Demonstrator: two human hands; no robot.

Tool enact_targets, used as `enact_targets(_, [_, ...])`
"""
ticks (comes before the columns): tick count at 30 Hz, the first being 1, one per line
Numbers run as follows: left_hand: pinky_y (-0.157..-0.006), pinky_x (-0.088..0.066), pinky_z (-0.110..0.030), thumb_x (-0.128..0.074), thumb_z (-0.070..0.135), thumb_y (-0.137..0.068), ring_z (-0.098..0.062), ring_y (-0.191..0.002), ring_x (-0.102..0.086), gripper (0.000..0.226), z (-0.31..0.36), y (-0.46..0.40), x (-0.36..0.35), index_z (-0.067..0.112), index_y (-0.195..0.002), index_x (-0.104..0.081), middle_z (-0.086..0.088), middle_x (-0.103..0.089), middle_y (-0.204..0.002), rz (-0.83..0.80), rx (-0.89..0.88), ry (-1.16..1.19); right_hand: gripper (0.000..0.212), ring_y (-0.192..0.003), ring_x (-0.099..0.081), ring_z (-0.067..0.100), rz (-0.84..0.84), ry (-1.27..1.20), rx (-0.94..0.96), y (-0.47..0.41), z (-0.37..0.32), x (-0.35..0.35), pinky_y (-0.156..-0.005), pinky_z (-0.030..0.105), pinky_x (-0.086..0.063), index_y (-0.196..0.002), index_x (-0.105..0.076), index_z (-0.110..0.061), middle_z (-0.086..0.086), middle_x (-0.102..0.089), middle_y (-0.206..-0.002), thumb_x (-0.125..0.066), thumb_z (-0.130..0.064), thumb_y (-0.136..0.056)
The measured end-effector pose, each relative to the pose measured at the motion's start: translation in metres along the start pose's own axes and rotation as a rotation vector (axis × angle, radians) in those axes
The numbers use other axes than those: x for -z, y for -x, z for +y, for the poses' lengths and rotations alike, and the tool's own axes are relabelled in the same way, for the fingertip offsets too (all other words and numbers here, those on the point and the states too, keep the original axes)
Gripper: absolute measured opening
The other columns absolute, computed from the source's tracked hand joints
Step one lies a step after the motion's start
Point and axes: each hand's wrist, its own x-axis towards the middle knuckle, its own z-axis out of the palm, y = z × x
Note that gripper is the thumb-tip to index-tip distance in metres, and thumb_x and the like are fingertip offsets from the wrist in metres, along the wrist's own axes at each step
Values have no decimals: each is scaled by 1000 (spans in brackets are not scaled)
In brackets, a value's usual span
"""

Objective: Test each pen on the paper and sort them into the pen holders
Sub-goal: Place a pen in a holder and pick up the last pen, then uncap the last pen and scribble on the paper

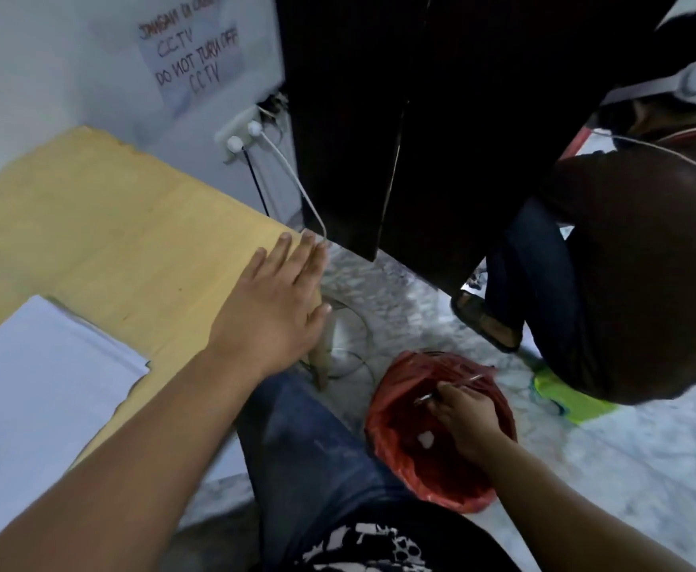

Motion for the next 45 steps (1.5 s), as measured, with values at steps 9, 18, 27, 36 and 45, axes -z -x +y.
enact_targets(9, [-123,-5,-44,-36,54,-98,-25,-152,4,78,0,3,-2,17,-156,-1,-4,2,-166,32,-26,-27,12,-100,-67,45,80,53,-106,-18,28,23,-91,50,-53,-96,-65,3,31,-66,-114,-54,-2,-95])
enact_targets(18, [-119,4,-32,-37,50,-99,-18,-151,6,72,-1,4,10,19,-157,-8,1,-1,-165,31,0,209,16,-72,-68,22,-108,214,235,14,-22,-23,-67,30,-58,-108,-65,1,19,-71,-89,-62,-6,-93])
enact_targets(27, [-123,-10,-36,-40,52,-94,-13,-151,-5,67,-29,47,44,22,-153,-30,6,-25,-161,225,181,421,16,-79,-72,11,-390,455,906,101,-107,-114,-74,30,-58,-94,-68,-33,-4,-74,-86,-68,-17,-90])
enact_targets(36, [-119,-12,-24,-51,43,-99,-3,-149,-7,56,-95,156,64,28,-150,-35,17,-28,-156,442,497,433,17,-80,-66,-3,-748,641,1148,197,-84,-219,-68,7,-47,-88,-69,-32,-24,-71,-83,-70,-15,-88])
enact_targets(45, [-104,-15,-8,-56,35,-97,-4,-139,-32,35,-144,316,55,30,-132,-60,18,-53,-138,564,932,383,15,-75,-65,5,-1249,886,1049,292,13,-289,-67,13,-49,-86,-71,-28,-16,-71,-83,-68,-14,-88])
